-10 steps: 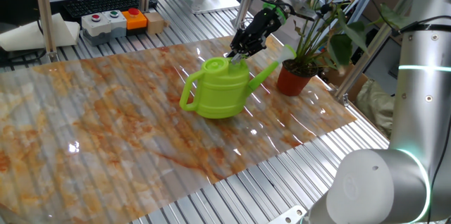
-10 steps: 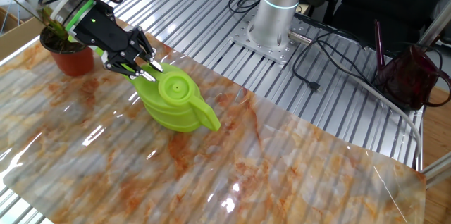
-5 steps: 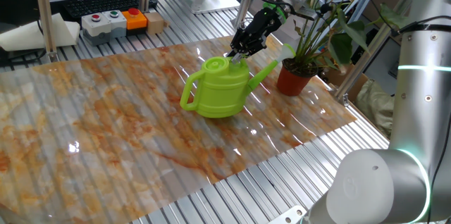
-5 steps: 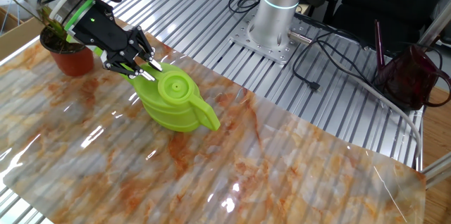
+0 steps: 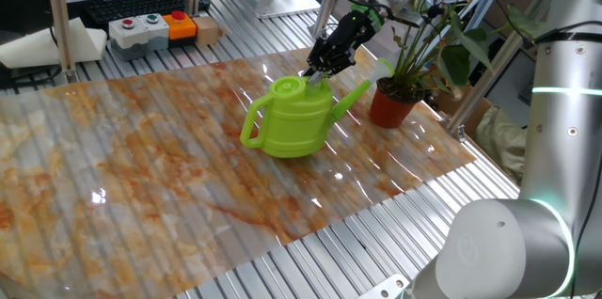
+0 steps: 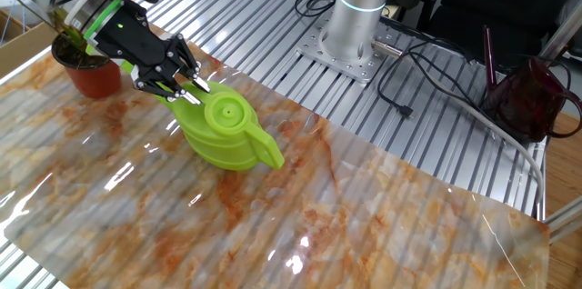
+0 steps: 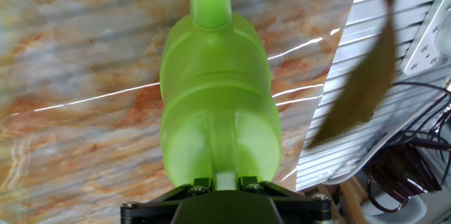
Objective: Water the plant
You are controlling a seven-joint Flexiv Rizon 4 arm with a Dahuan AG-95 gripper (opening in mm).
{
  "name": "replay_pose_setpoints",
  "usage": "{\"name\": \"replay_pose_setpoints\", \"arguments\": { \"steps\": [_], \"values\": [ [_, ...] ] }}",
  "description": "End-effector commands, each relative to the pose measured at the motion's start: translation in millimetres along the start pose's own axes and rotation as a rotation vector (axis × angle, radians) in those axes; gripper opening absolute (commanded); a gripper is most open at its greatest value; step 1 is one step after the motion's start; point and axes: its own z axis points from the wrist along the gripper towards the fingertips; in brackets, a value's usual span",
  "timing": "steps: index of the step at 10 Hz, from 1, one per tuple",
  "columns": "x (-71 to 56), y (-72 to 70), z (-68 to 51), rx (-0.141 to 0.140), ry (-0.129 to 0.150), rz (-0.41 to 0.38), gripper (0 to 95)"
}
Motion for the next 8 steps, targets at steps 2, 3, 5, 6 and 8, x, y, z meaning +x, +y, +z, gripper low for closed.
{"name": "replay_pose_setpoints", "arguments": {
  "steps": [2,3,5,6,8],
  "values": [
    [1.3,-0.4,-0.5,0.0,0.003,0.0,0.0],
    [1.3,-0.4,-0.5,0.0,0.003,-0.007,0.0],
    [1.3,-0.3,-0.5,0.0,-0.004,-0.026,0.0],
    [1.3,-0.3,-0.5,-0.001,-0.012,-0.033,0.0],
    [1.3,-0.3,-0.5,-0.003,-0.027,-0.039,0.0]
  ]
}}
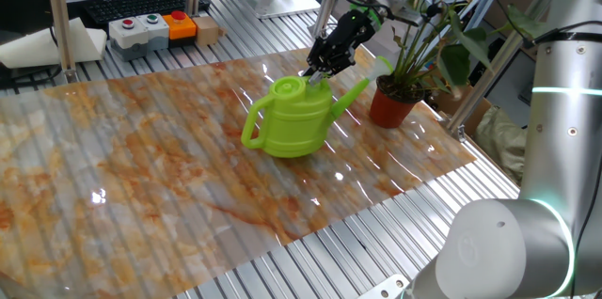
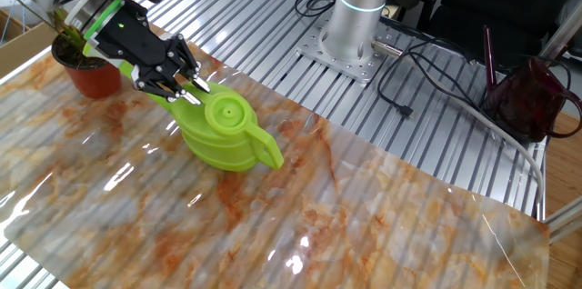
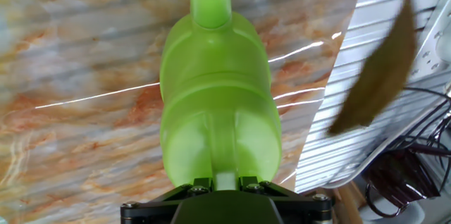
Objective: Water the plant
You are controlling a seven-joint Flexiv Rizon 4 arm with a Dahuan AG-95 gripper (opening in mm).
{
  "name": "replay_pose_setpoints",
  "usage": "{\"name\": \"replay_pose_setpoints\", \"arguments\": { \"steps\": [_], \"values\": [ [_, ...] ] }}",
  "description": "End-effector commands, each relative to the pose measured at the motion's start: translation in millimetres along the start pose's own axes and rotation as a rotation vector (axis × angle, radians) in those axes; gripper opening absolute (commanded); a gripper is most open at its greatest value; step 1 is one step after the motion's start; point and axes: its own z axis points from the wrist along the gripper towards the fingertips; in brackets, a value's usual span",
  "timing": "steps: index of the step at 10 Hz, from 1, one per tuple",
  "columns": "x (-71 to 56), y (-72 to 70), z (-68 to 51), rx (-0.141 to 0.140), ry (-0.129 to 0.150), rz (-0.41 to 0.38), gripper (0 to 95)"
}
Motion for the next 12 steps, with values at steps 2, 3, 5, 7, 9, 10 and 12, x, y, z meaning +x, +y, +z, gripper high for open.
{"name": "replay_pose_setpoints", "arguments": {
  "steps": [2,3,5,7,9,10,12],
  "values": [
    [0.7,-1.2,0.9,-0.004,-0.006,-0.014,0.0],
    [0.7,-1.2,0.9,-0.006,-0.014,-0.019,0.0],
    [0.7,-1.2,0.9,-0.006,-0.024,-0.04,0.0],
    [0.7,-1.2,1.0,-0.006,-0.05,-0.056,0.0],
    [0.6,-1.1,1.1,-0.007,-0.081,-0.081,0.0],
    [0.5,-1.1,1.2,-0.011,-0.096,-0.083,0.0],
    [0.4,-0.9,1.5,-0.014,-0.114,-0.098,0.0]
  ]
}}
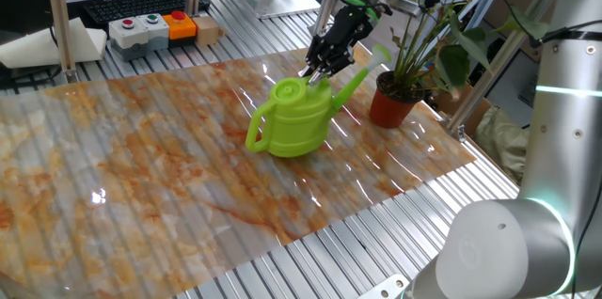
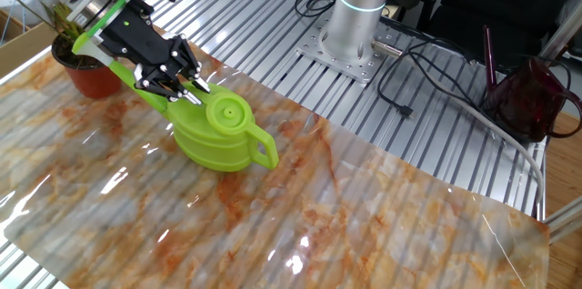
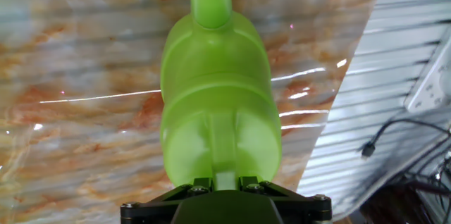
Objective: Water the plant
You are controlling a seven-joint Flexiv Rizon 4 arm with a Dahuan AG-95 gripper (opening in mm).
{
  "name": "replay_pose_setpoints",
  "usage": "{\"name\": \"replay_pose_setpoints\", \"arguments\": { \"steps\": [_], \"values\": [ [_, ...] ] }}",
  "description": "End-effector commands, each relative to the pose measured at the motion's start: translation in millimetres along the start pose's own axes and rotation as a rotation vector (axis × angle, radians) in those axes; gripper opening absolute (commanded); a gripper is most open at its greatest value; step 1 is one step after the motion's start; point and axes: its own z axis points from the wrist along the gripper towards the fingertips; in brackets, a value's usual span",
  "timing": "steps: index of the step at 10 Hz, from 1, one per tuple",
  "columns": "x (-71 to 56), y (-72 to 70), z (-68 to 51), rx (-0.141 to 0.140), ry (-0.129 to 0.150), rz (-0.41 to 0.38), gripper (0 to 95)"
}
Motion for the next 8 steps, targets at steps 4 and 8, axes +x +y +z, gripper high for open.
{"name": "replay_pose_setpoints", "arguments": {
  "steps": [4,8],
  "values": [
    [-1.2,2.7,0.1,-0.001,-0.02,-0.027,0.0],
    [-2.2,5.3,2.5,-0.005,-0.035,-0.012,0.0]
  ]
}}
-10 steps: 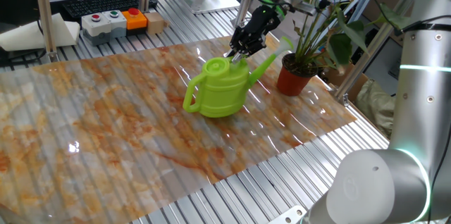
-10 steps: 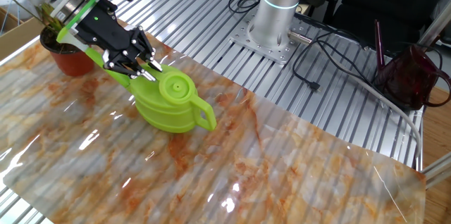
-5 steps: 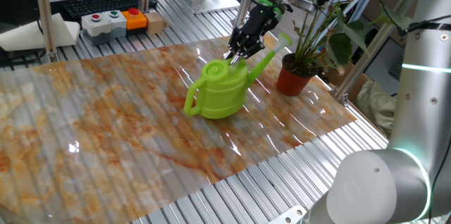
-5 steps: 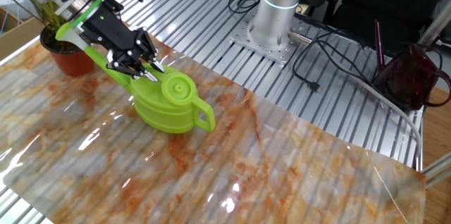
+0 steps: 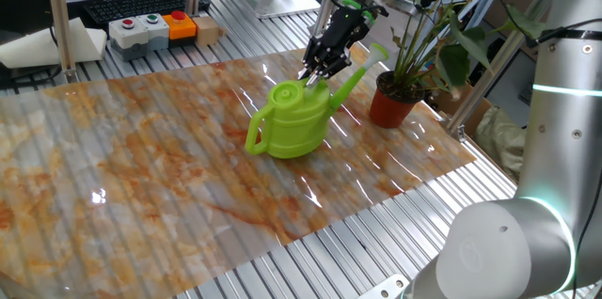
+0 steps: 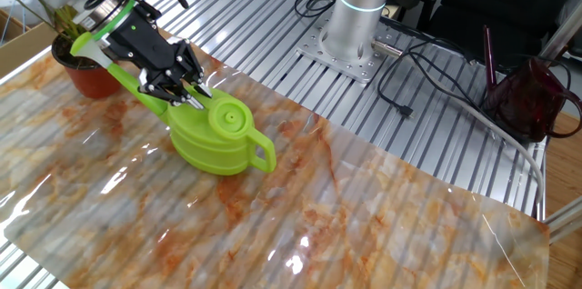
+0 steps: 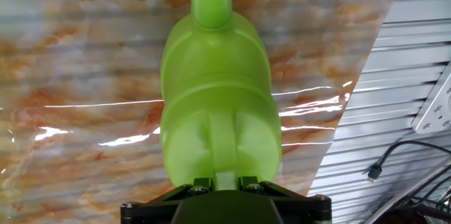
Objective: Water the plant
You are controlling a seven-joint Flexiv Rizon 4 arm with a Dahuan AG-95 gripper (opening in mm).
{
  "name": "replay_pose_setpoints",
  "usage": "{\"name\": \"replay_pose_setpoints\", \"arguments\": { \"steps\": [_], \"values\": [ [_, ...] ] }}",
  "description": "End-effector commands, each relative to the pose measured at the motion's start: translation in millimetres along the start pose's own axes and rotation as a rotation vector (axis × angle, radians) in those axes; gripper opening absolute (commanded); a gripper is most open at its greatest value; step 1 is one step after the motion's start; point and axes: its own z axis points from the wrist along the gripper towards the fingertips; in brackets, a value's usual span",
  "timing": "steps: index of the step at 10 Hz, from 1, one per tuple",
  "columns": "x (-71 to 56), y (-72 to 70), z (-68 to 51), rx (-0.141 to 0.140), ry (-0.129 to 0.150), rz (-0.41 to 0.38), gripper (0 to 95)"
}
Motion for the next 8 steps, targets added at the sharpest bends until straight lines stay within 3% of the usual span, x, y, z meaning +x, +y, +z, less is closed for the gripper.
{"name": "replay_pose_setpoints", "arguments": {
  "steps": [1,8],
  "values": [
    [1.3,0.1,-1.0,-0.001,-0.006,0.007,0.0],
    [-0.8,5.2,4.1,-0.004,-0.008,0.007,0.0]
  ]
}}
